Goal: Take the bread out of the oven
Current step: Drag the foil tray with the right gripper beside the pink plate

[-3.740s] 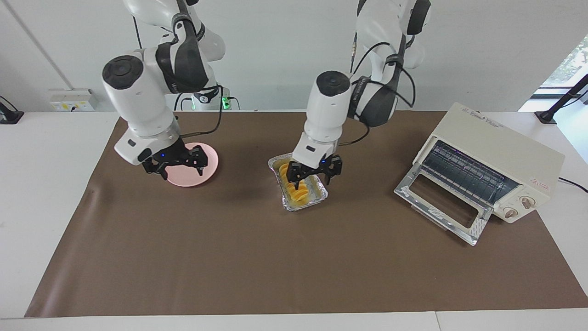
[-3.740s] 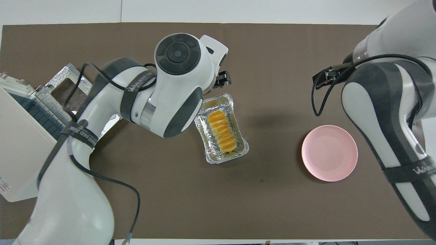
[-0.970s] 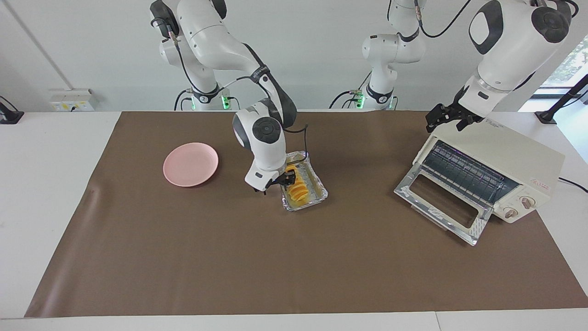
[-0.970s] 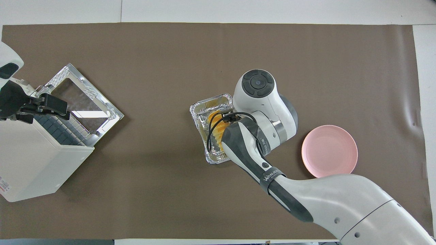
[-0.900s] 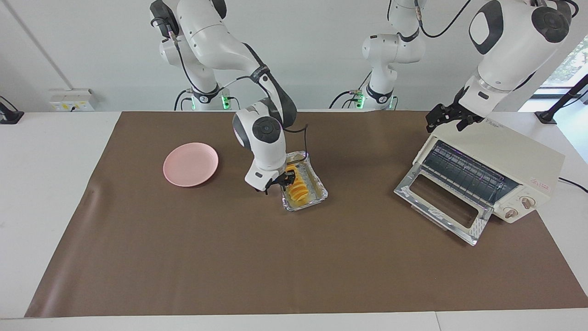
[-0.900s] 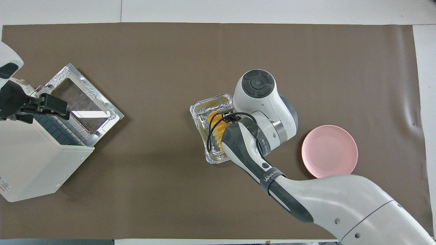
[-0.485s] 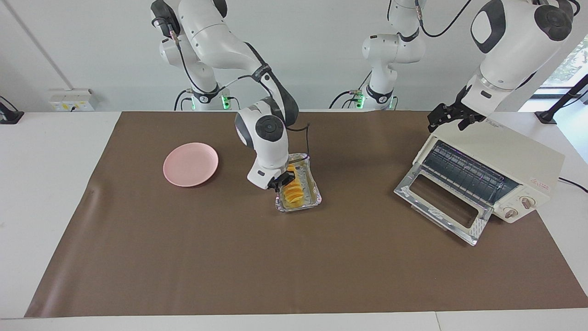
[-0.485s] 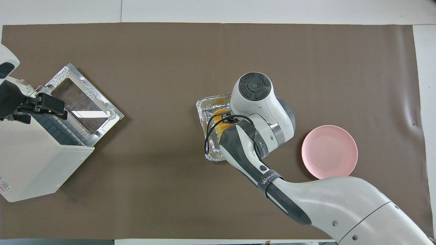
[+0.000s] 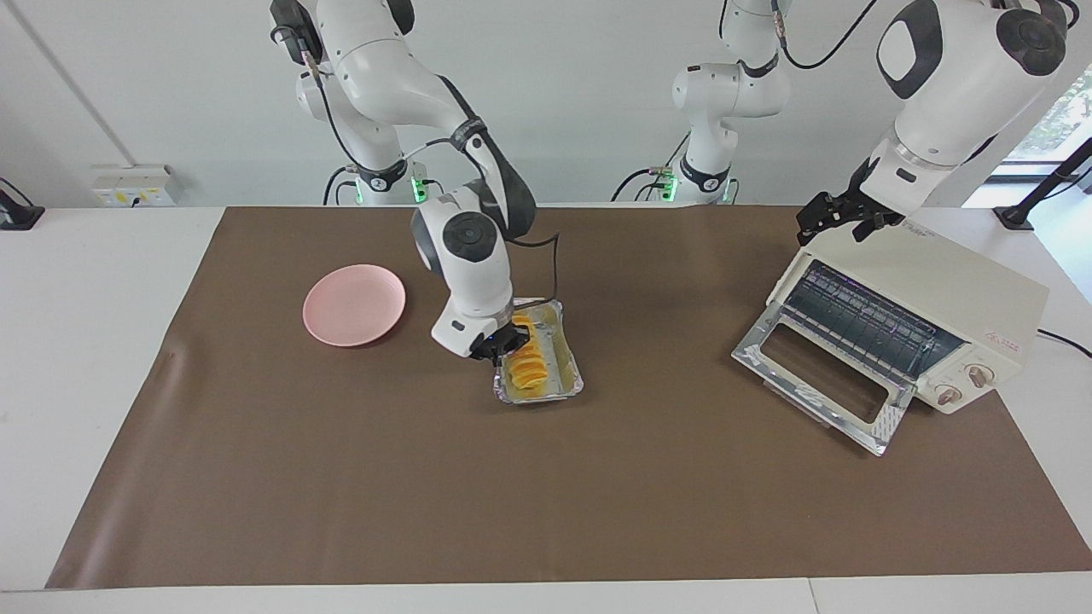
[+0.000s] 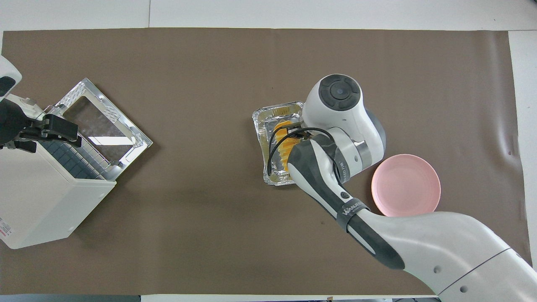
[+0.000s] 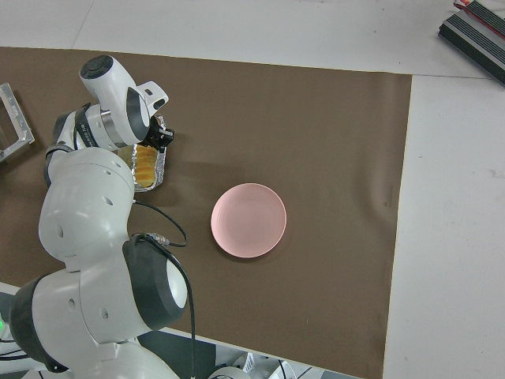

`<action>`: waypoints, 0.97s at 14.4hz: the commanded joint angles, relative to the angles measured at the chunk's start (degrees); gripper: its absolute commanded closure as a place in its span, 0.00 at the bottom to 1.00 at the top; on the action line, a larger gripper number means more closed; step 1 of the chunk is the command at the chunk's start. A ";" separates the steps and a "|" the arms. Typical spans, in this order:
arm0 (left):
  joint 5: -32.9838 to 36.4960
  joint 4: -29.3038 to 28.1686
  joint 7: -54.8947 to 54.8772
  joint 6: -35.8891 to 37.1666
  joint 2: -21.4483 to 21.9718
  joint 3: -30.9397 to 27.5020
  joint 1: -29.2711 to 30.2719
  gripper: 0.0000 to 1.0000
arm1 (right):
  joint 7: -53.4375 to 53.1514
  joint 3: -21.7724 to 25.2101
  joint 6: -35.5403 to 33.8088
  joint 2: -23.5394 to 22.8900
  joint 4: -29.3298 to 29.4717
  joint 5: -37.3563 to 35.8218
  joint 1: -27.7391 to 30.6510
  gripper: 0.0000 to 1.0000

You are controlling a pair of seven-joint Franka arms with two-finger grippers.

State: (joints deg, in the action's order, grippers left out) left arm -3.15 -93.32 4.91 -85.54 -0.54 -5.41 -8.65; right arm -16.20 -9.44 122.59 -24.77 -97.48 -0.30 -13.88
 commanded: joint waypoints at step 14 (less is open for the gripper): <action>-0.63 -1.69 0.80 -0.85 1.59 -0.13 -0.05 0.00 | 31.49 -0.14 -0.07 -1.77 3.79 6.80 27.05 1.00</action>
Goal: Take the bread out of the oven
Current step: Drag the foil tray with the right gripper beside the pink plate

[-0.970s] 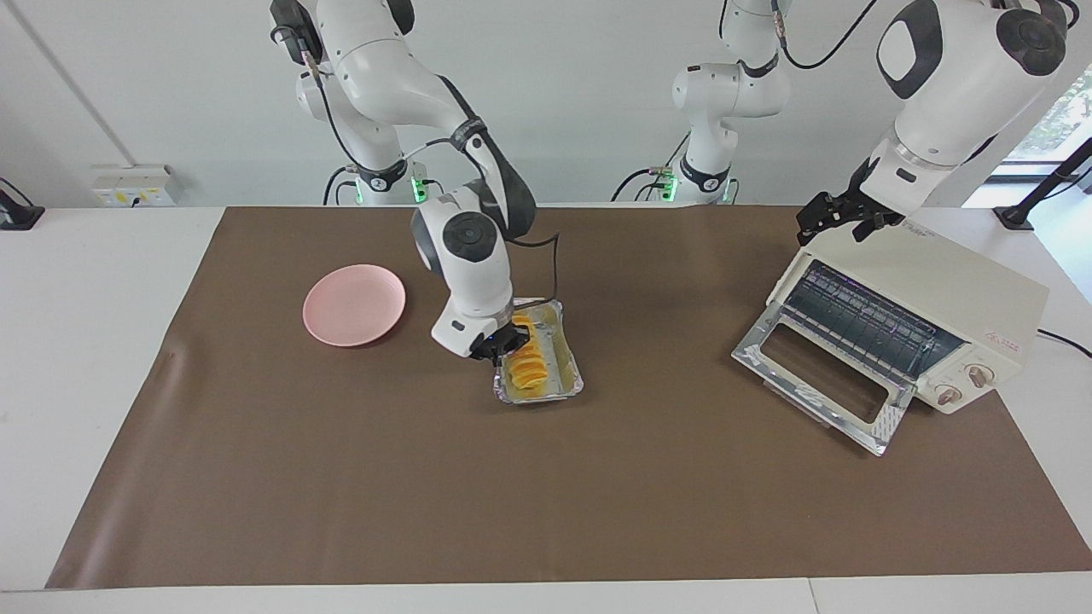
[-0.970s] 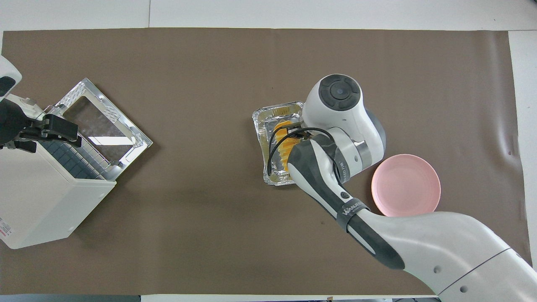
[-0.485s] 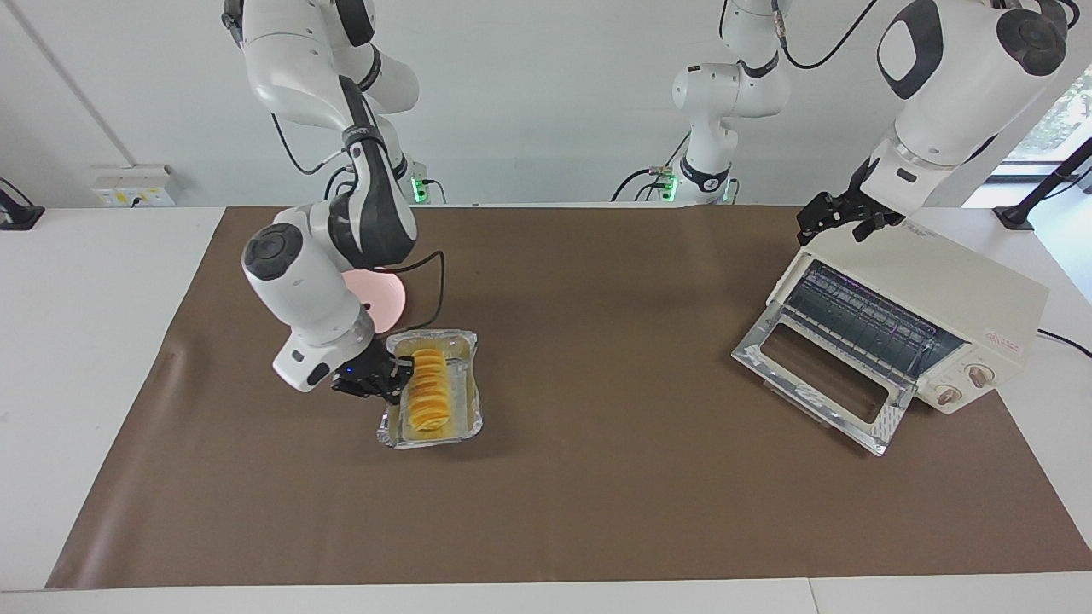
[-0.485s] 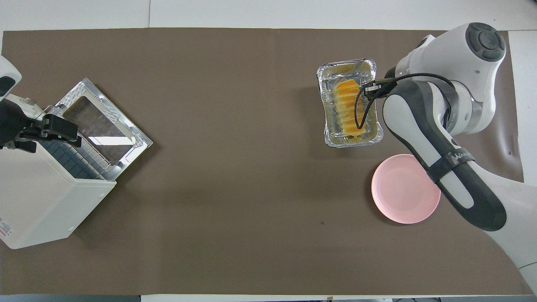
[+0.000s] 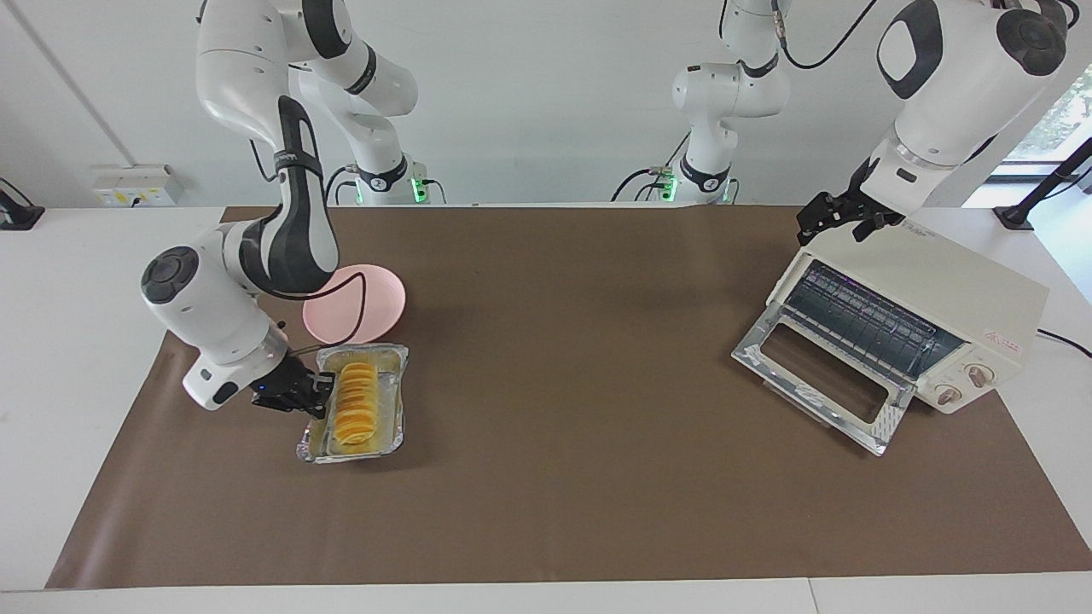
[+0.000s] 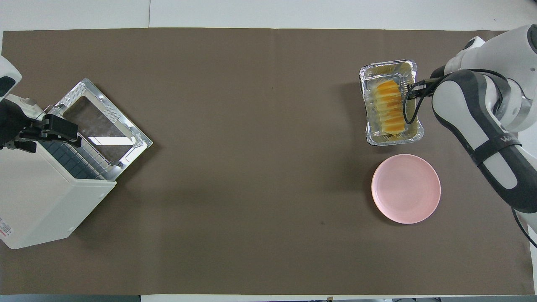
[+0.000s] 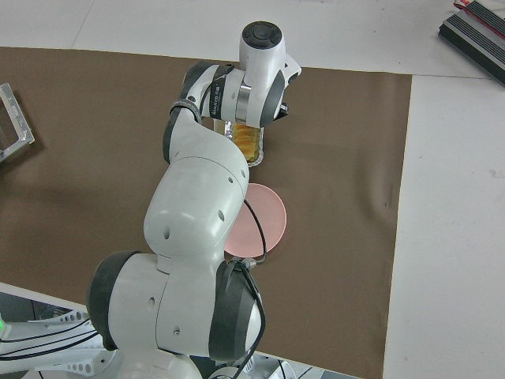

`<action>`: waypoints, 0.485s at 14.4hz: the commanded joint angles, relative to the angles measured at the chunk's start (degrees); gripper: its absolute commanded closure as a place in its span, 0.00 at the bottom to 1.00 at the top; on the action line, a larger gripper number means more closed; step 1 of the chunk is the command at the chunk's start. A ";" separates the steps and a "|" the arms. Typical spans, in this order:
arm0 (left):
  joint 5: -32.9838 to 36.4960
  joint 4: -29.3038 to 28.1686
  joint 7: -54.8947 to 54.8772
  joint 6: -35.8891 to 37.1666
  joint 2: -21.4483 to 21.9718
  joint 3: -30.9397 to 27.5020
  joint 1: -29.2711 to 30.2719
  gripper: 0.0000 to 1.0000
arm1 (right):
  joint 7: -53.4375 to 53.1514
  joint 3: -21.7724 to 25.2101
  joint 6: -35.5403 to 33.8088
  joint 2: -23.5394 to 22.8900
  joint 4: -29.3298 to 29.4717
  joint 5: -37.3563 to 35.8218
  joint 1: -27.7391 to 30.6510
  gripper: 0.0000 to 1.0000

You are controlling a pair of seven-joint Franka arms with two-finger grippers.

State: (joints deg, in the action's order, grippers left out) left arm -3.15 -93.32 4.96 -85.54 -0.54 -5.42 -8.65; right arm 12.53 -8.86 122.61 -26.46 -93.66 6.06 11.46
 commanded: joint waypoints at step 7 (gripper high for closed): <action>-0.63 -1.69 0.75 -0.85 1.59 -0.12 -0.05 0.00 | 4.17 -0.72 0.53 -0.26 -1.87 0.44 2.43 1.00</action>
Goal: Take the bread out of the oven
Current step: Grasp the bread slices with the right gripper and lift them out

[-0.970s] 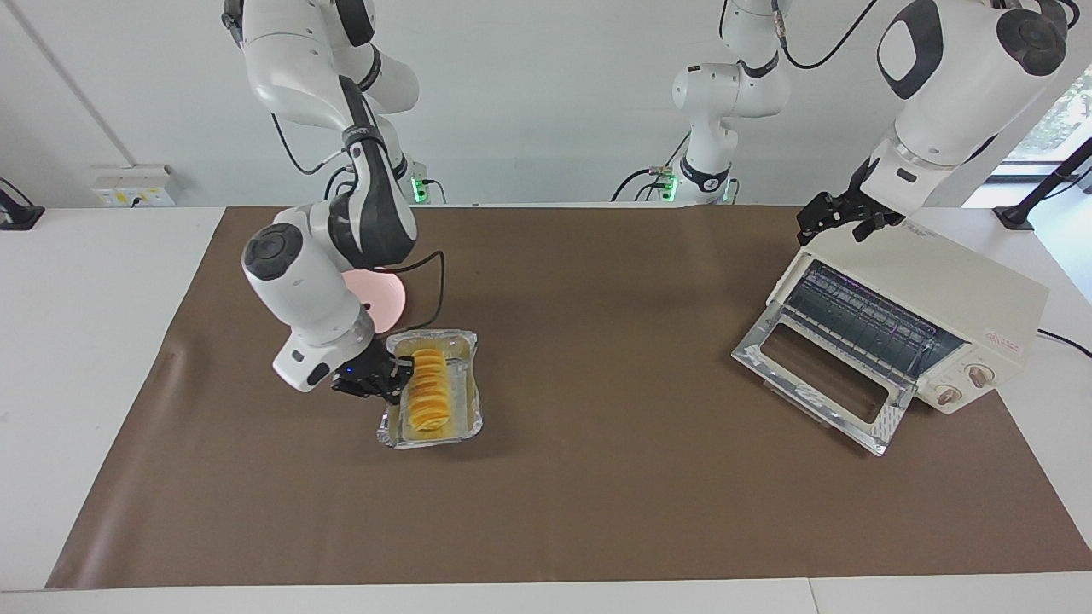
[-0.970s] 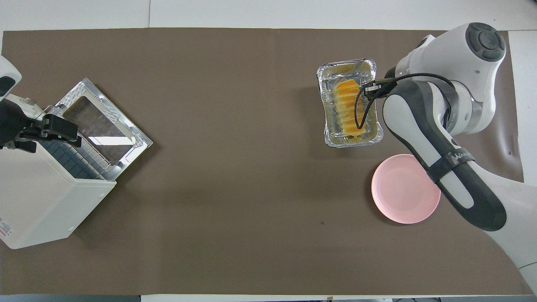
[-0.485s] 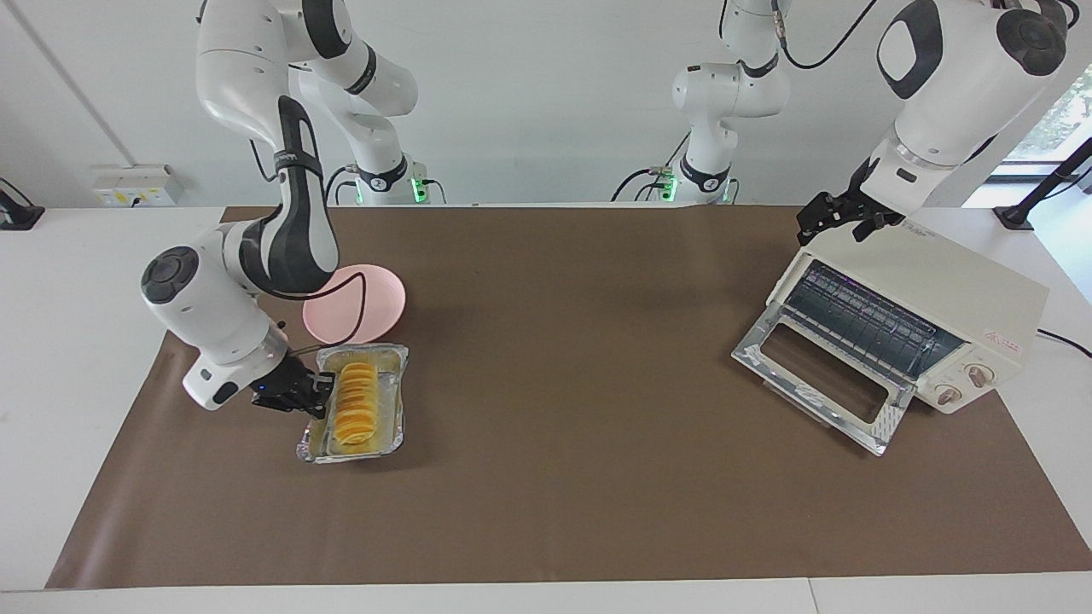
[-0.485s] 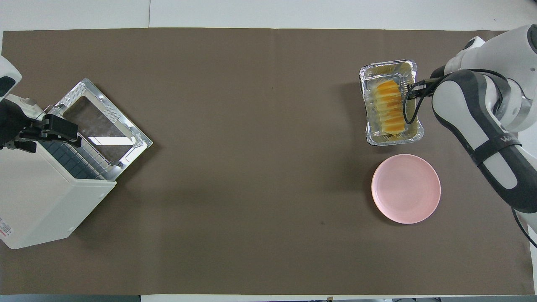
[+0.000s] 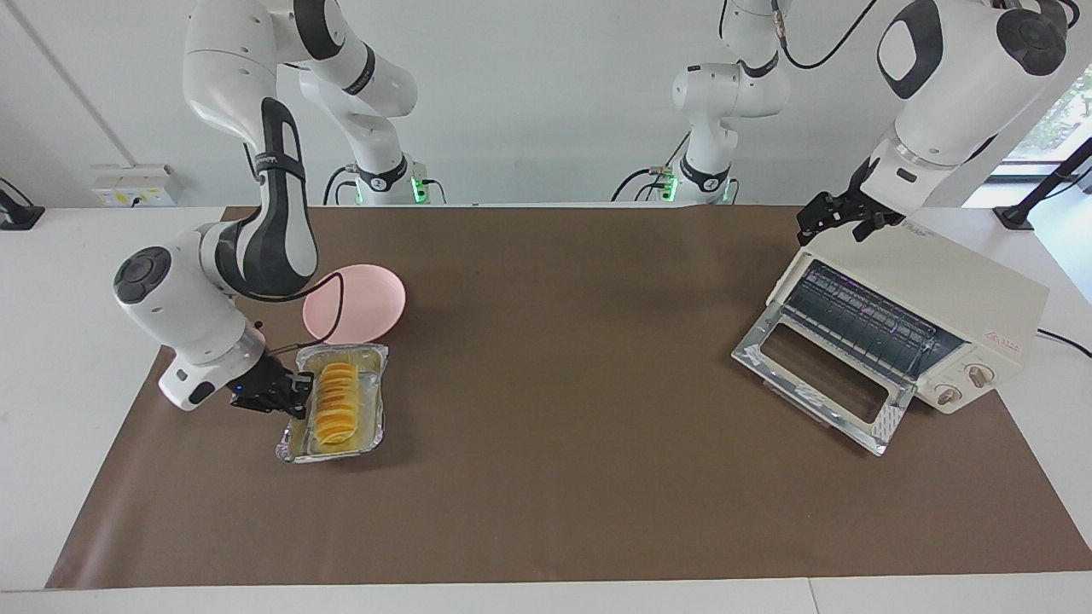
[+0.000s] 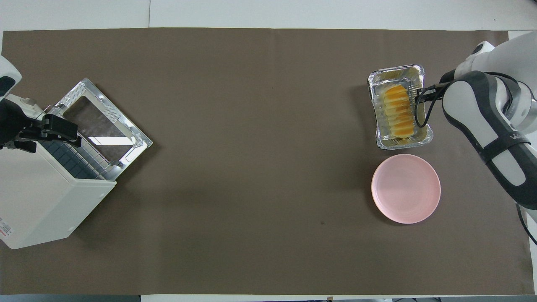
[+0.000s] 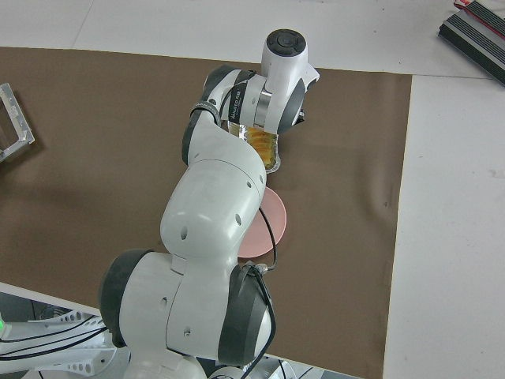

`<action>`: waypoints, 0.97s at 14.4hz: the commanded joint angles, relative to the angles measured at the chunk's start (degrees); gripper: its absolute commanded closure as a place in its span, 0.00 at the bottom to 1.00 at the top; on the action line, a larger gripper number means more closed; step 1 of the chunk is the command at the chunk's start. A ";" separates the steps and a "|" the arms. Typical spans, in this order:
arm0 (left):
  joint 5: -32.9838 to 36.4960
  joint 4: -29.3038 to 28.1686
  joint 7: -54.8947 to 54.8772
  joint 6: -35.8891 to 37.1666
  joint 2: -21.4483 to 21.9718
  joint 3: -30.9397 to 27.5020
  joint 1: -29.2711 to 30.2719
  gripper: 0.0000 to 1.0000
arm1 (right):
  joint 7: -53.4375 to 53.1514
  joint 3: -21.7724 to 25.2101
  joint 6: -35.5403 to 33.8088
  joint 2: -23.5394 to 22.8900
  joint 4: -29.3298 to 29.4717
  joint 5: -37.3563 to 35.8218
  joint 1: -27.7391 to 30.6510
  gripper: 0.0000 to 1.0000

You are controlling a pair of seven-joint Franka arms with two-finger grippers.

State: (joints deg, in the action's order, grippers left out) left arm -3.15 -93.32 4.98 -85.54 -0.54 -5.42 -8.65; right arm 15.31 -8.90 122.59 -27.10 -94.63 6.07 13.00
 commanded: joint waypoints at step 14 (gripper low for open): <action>-0.63 -1.69 0.82 -0.85 1.68 -0.29 -0.05 0.00 | -2.48 -1.03 1.33 1.08 -1.51 -4.75 -4.21 0.00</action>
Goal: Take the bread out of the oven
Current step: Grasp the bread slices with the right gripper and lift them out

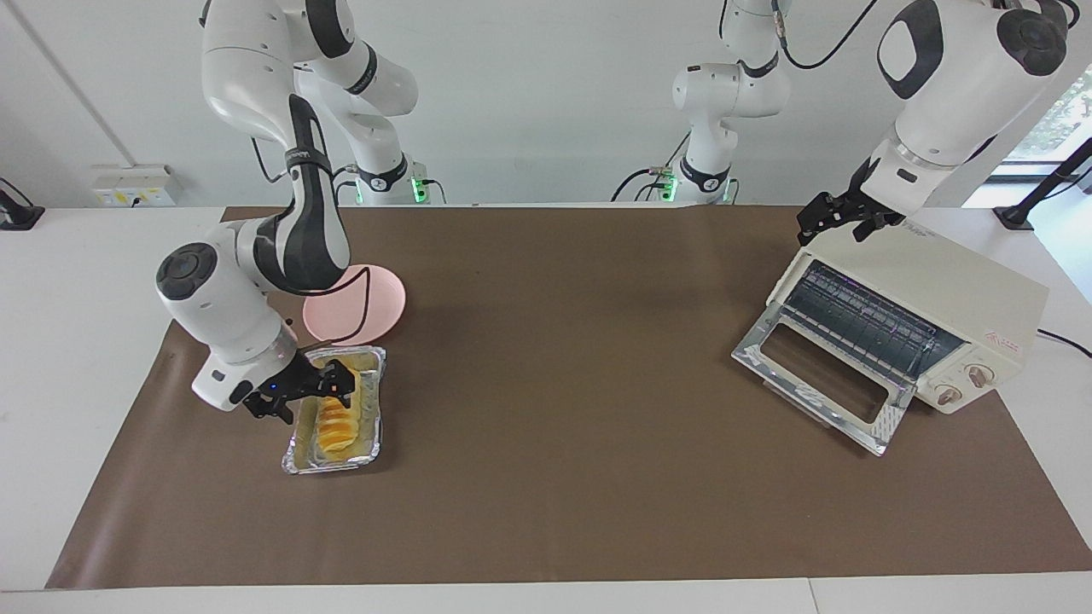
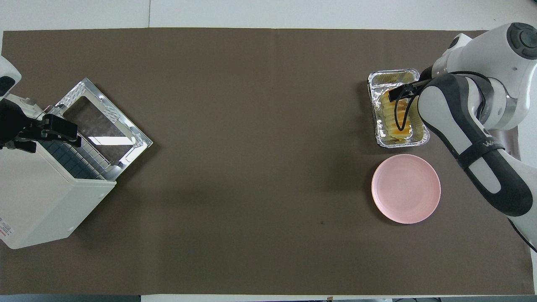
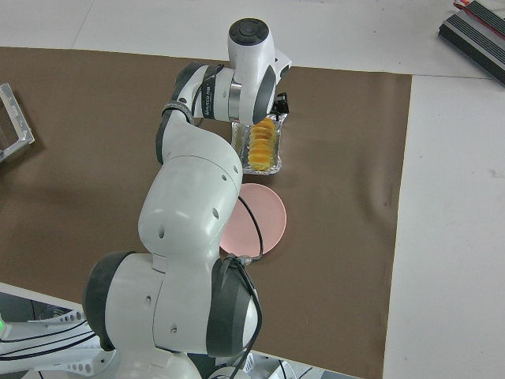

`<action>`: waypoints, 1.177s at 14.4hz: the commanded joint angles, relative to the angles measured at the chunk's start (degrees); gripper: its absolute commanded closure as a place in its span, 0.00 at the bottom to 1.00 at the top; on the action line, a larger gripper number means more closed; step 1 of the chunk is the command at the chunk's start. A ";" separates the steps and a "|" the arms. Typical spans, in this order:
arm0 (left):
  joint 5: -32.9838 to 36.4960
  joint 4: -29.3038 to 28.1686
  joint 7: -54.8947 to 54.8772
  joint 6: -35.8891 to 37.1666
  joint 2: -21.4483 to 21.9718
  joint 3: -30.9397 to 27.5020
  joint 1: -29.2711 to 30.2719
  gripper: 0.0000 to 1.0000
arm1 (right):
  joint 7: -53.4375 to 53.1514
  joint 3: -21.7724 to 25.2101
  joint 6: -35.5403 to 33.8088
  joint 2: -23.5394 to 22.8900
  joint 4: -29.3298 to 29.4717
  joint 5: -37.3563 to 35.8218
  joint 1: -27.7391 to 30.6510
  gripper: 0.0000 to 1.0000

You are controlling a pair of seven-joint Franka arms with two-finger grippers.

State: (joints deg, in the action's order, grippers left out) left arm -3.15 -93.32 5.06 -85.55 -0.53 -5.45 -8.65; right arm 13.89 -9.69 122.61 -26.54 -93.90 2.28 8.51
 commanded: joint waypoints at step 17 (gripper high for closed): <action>-0.63 -1.69 0.65 -0.85 1.68 -0.26 -0.05 0.00 | -1.05 -0.24 5.29 2.99 -8.24 -1.05 -0.52 1.00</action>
State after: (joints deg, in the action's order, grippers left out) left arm -3.15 -93.32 5.08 -85.55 -0.53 -5.44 -8.65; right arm 13.87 -9.73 129.68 -24.83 -102.34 2.22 7.78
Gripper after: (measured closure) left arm 0.000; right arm 0.824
